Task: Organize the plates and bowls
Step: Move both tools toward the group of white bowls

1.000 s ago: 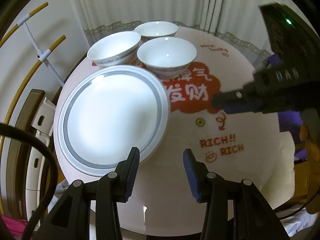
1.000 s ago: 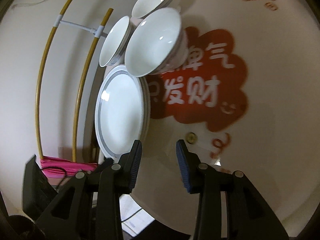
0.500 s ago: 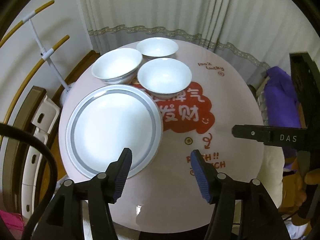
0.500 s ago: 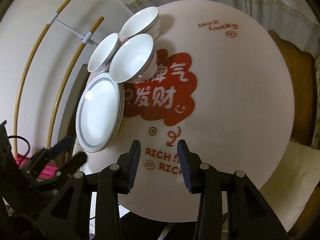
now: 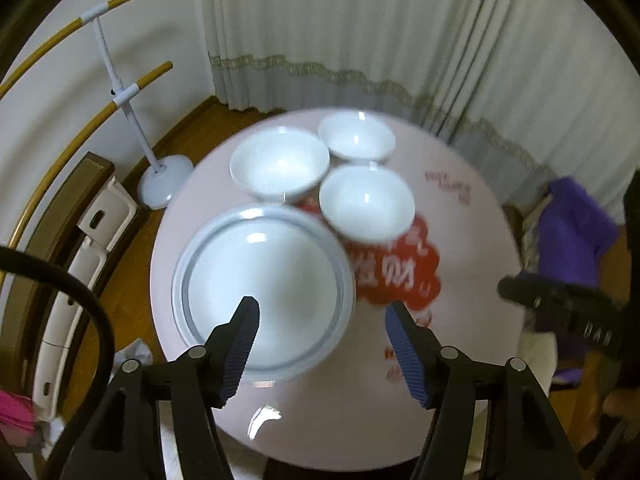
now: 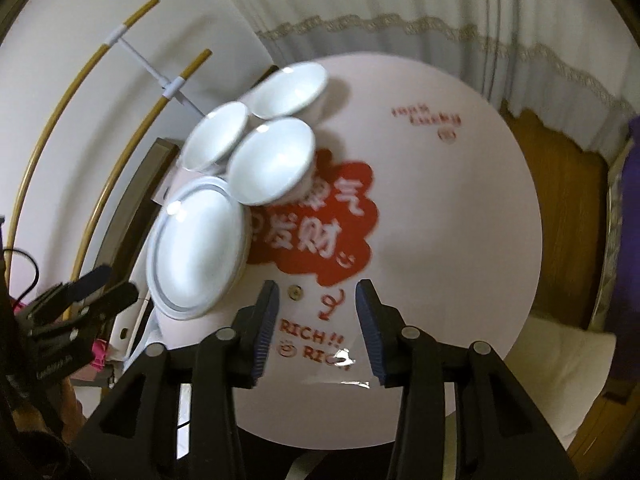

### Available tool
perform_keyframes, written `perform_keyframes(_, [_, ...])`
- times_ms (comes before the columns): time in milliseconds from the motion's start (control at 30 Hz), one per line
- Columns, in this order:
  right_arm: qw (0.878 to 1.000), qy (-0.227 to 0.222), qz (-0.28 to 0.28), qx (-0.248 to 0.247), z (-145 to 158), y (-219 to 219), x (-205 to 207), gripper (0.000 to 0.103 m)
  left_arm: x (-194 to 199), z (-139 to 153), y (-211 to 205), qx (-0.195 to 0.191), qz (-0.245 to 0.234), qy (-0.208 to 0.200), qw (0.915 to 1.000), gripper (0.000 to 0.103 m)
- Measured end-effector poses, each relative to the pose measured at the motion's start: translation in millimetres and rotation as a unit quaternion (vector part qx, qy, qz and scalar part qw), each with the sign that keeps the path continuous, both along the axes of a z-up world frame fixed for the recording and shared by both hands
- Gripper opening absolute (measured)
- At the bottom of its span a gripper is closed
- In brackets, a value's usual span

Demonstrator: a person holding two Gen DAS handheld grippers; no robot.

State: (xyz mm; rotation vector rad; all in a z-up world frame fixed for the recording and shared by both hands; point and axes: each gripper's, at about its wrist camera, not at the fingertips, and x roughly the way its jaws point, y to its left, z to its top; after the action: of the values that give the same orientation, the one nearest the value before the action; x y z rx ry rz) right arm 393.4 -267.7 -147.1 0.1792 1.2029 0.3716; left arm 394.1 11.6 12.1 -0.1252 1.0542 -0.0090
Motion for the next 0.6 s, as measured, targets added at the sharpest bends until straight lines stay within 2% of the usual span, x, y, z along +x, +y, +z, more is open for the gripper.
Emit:
perform_keyframes(133, [1.0, -0.009, 0.001, 0.012, 8, 15, 12, 0.046, 15, 13, 22, 0.006, 0.001, -0.014, 0.9999, 0.065])
perform_keyframes(200, [1.0, -0.008, -0.006, 0.016, 8, 22, 19, 0.046, 25, 14, 33, 0.02, -0.002, -0.018, 0.9996, 0.065])
perform_keyframes(300, [1.0, -0.009, -0.015, 0.018, 7, 35, 31, 0.046, 39, 9, 54, 0.016, -0.011, -0.013, 0.9997, 0.065])
perform_keyframes(467, [0.998, -0.005, -0.055, 0.015, 3, 54, 49, 0.046, 80, -5, 82, 0.005, -0.057, 0.005, 0.9984, 0.065])
perform_keyframes(600, [0.994, -0.002, -0.109, 0.012, -2, 63, 64, 0.046, 110, -9, 97, 0.019, -0.105, -0.001, 0.9943, 0.065])
